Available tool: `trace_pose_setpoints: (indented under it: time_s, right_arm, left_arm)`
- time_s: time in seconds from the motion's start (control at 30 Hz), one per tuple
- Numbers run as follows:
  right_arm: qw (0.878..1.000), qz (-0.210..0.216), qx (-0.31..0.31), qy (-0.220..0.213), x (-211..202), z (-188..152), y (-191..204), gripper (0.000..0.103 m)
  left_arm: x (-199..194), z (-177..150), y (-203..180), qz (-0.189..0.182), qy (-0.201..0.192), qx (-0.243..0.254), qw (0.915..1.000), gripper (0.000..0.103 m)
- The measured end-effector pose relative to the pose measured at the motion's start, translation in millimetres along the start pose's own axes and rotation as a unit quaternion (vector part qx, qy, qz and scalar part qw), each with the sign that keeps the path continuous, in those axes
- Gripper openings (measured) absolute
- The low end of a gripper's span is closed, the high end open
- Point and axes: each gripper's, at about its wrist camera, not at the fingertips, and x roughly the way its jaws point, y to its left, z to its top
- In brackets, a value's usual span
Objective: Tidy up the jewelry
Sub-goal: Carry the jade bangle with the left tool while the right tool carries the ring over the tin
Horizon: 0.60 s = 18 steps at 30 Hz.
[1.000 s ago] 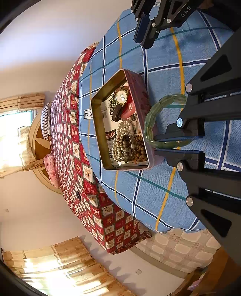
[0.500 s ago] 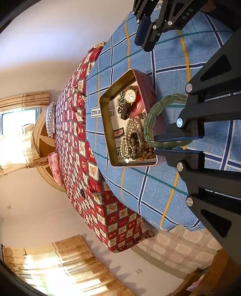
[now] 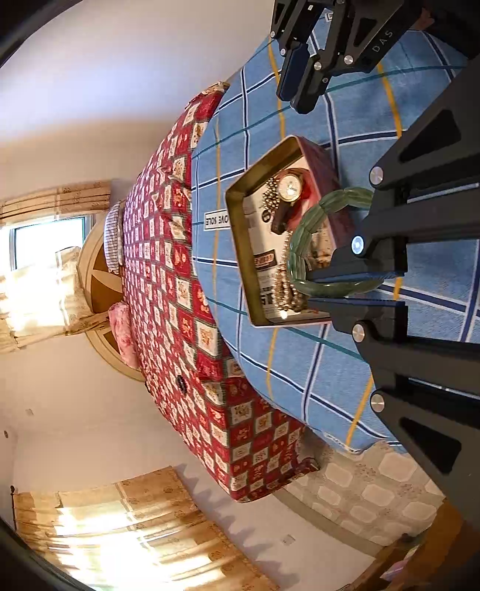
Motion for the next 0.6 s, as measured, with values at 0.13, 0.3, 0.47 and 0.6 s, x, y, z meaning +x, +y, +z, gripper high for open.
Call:
trace_pose_setpoints:
  time_s: [0.13, 0.3, 0.47, 0.6]
  right_arm:
    - [1.000, -0.001, -0.001, -0.005, 1.5, 6.9, -2.8, 0.021]
    - [1.000, -0.001, 0.000, -0.011, 5.4, 19.1, -7.7, 0.021]
    - [1.000, -0.001, -0.005, -0.015, 8.7, 28.0, -8.0, 0.021]
    - [1.000, -0.002, -0.008, -0.017, 11.7, 33.4, -8.3, 0.021]
  left_arm:
    - [4.0, 6.8, 0.3, 0.003, -0.002, 0.003, 1.0000, 0.007]
    - [12.0, 14.3, 1.9, 0.005, 0.000, 0.007, 1.0000, 0.007]
    - [19.4, 22.3, 2.7, 0.008, 0.000, 0.010, 0.9999, 0.007]
    - [24.8, 27.6, 3.9, 0.011, -0.002, 0.012, 0.9999, 0.007]
